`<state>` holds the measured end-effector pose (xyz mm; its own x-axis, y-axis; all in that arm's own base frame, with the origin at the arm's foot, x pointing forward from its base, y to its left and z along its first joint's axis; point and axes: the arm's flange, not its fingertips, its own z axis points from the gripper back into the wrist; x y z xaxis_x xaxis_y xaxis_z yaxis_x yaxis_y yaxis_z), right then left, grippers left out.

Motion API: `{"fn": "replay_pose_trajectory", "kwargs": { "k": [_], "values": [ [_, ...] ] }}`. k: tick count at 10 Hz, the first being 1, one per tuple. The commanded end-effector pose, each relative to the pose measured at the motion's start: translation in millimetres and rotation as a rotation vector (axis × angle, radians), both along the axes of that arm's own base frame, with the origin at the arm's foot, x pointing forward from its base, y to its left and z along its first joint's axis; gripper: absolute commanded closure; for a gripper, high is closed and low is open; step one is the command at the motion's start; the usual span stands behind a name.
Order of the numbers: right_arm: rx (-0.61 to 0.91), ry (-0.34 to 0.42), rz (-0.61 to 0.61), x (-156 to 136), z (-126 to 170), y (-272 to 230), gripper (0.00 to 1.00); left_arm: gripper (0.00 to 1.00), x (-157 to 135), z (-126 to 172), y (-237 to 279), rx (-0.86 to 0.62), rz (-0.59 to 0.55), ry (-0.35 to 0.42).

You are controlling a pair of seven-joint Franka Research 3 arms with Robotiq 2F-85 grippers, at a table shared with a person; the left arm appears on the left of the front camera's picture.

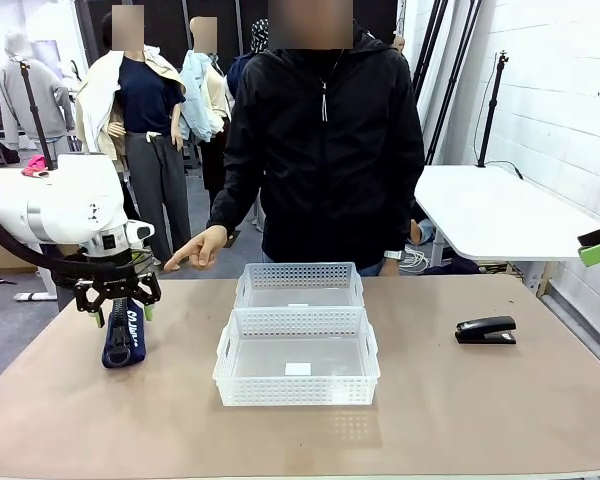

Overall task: Distribute items into two baskets.
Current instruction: Pick up the Pencil pouch that the person points to.

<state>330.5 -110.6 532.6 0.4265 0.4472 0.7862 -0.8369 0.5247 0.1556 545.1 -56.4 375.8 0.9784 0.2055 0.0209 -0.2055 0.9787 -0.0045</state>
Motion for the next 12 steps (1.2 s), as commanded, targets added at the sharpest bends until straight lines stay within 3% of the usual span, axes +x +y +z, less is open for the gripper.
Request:
{"fn": "replay_pose_trajectory", "kwargs": {
  "k": [1,4,5,9,12],
  "values": [
    [0.018,-0.013,0.008,1.3,0.1,0.3,0.0,0.0,-4.0,-3.0,-0.5,0.017,0.01,-0.031],
    [0.018,-0.013,0.008,1.3,0.1,0.3,0.0,0.0,-10.4,-2.1,5.9,-0.07,-0.116,0.013],
    [0.018,-0.013,0.008,1.3,0.1,0.3,0.0,0.0,-1.4,-3.5,0.0,-0.006,-0.015,-0.011],
    [0.018,-0.013,0.008,1.3,0.1,0.3,0.0,0.0,-2.5,-4.0,0.5,-0.023,-0.038,-0.005],
    [0.018,-0.013,0.008,1.3,0.1,0.3,0.0,0.0,14.2,-16.1,10.3,0.041,0.124,-0.055]
  ]
}}
